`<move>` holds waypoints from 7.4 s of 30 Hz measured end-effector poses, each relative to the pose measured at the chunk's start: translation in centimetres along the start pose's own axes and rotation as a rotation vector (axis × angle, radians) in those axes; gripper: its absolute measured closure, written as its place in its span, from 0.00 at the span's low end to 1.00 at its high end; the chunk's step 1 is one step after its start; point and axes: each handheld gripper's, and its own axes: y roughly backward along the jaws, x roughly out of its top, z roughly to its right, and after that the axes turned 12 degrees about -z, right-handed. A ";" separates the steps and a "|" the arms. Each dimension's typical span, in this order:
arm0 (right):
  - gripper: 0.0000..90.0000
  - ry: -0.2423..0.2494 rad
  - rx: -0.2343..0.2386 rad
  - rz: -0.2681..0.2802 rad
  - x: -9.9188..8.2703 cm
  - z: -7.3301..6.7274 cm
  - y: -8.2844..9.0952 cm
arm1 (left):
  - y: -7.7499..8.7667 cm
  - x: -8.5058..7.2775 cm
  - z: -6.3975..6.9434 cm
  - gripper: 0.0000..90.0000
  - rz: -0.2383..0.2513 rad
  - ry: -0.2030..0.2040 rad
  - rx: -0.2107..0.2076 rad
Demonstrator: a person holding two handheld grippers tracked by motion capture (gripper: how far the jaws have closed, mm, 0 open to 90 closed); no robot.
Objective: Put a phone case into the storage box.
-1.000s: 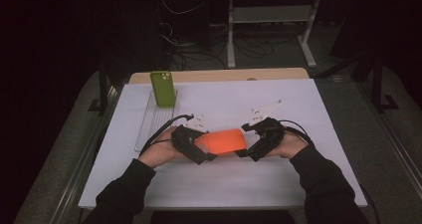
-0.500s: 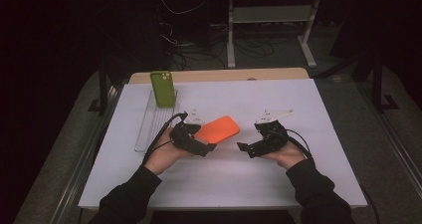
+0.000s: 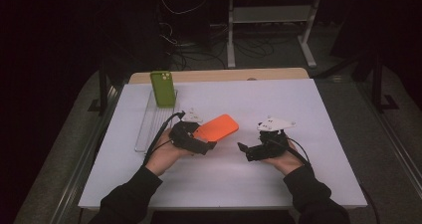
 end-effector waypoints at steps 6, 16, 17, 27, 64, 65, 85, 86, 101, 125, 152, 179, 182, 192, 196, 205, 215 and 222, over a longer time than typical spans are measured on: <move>0.00 0.133 -0.100 0.013 -0.2 -0.8 -0.1 | -0.1 -0.1 0.1 0.16 -0.007 -0.003 -0.008; 0.00 0.302 -0.185 -0.008 -0.4 -1.9 -0.6 | -0.1 -0.1 0.1 0.16 -0.017 -0.012 -0.020; 0.00 0.313 -0.192 -0.009 -0.4 -2.0 -0.5 | -0.1 -0.1 0.1 0.16 -0.016 -0.012 -0.020; 0.00 0.507 -0.319 -0.005 -0.5 -3.1 -0.4 | -0.2 -0.1 0.1 0.16 -0.009 -0.031 -0.029; 0.09 0.954 -0.656 0.064 -1.1 -6.4 -1.3 | -0.5 -0.1 0.7 0.16 -0.023 -0.064 -0.053; 0.11 0.965 -0.652 0.051 -1.2 -6.5 -1.3 | -0.5 -0.1 0.9 0.16 -0.012 -0.054 -0.056; 0.59 1.130 -0.701 0.085 -1.7 -8.3 -3.1 | -0.5 0.1 1.2 0.16 -0.019 -0.099 -0.057; 0.61 1.131 -0.700 0.081 -1.7 -8.4 -3.1 | -0.5 0.1 1.2 0.16 -0.020 -0.100 -0.056; 0.84 1.168 -0.702 0.085 -1.8 -9.0 -3.5 | -0.7 0.1 1.4 0.16 -0.012 -0.095 -0.070; 0.92 0.881 -0.627 0.034 -0.9 -7.6 -3.1 | 1.0 -0.3 -0.1 0.00 0.193 -0.027 -0.107; 0.91 0.199 -0.245 0.013 0.9 -3.5 -2.1 | 1.0 -0.5 -0.4 0.00 0.182 0.003 -0.076; 0.91 -0.046 -0.089 0.041 2.1 -5.1 -2.3 | 1.5 1.1 -0.4 0.00 0.297 0.086 -0.035; 0.91 -0.043 -0.077 0.046 2.2 -5.5 -2.2 | 1.4 1.2 -0.4 0.00 0.306 0.100 -0.035; 0.91 -0.034 -0.049 0.067 2.5 -6.7 -2.2 | 1.0 1.3 -0.2 0.00 0.324 0.104 -0.053; 0.91 -0.028 -0.037 0.061 2.5 -7.1 -2.4 | 0.7 1.4 0.0 0.00 0.338 0.119 -0.062; 0.91 -0.023 -0.021 0.038 2.4 -7.6 -2.9 | 0.7 1.1 -0.3 0.05 0.359 0.151 -0.058; 0.90 -0.012 -0.022 0.033 2.4 -7.6 -3.2 | 0.9 1.0 -0.6 0.16 0.376 0.172 -0.089; 0.63 0.008 0.010 0.039 2.3 -7.2 -2.9 | 1.0 1.3 -0.9 0.17 0.368 0.156 -0.067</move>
